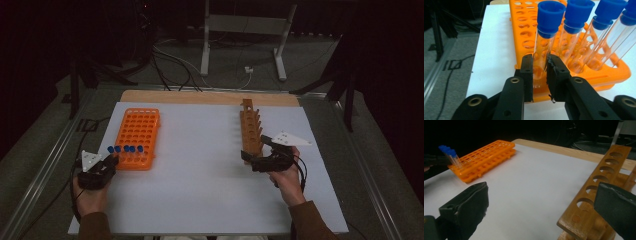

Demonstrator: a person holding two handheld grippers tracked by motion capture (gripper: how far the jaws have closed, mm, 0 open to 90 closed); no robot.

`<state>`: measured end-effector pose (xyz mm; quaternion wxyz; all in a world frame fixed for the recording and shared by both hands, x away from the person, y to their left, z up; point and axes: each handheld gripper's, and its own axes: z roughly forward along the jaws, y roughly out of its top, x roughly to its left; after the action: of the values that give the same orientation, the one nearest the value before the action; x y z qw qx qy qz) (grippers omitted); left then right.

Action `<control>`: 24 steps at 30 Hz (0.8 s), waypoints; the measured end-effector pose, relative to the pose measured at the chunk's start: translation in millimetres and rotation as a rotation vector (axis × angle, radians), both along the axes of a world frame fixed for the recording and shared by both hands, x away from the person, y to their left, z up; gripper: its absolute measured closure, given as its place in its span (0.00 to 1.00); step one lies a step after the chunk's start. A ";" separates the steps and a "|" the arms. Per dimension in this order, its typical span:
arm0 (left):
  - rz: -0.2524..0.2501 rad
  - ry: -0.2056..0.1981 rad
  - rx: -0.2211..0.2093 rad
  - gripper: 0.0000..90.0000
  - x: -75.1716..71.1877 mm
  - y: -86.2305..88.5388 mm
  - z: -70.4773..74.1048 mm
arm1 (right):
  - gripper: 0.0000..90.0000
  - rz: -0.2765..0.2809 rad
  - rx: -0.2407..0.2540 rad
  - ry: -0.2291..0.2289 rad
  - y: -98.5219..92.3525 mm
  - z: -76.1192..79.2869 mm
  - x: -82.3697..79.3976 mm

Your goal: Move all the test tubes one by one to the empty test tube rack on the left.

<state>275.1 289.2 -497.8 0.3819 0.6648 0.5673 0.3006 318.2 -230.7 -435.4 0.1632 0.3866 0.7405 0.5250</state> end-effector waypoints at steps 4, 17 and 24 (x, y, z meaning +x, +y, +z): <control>0.015 -0.004 -0.047 0.74 -4.6 3.3 1.4 | 0.00 -0.010 -0.002 0.000 -4.0 -0.9 -1.3; -0.100 -0.179 -0.113 0.31 -28.0 -7.6 32.2 | 0.00 -0.041 -0.010 -0.028 -22.0 -12.8 -15.9; -0.162 -0.228 -0.119 0.13 -33.2 -26.6 42.0 | 0.00 -0.062 -0.008 -0.052 -29.2 -21.3 -24.5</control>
<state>241.9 262.6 -455.8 0.5054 0.6462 0.4816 0.3083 293.8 -259.9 -456.7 0.2003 0.3949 0.7257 0.5266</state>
